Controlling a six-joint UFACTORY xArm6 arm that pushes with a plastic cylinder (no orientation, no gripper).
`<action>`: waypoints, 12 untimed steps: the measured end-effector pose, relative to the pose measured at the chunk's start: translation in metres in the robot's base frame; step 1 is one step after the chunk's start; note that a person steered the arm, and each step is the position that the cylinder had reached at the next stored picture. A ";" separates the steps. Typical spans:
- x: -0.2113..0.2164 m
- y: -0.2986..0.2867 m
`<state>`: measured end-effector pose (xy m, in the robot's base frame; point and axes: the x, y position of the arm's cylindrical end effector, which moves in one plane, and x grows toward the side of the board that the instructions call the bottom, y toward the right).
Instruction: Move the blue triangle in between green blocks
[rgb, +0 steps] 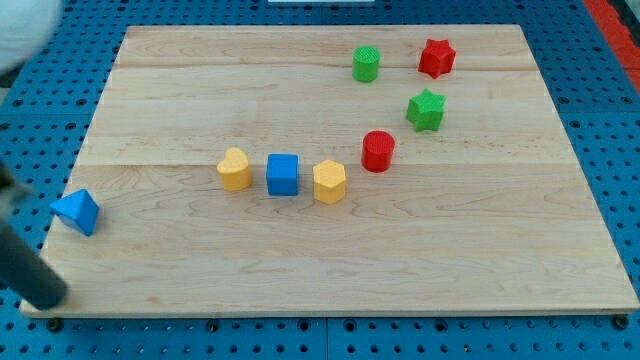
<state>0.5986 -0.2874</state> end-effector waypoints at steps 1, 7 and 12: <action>-0.021 -0.016; -0.139 0.115; -0.242 0.273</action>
<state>0.3565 -0.0141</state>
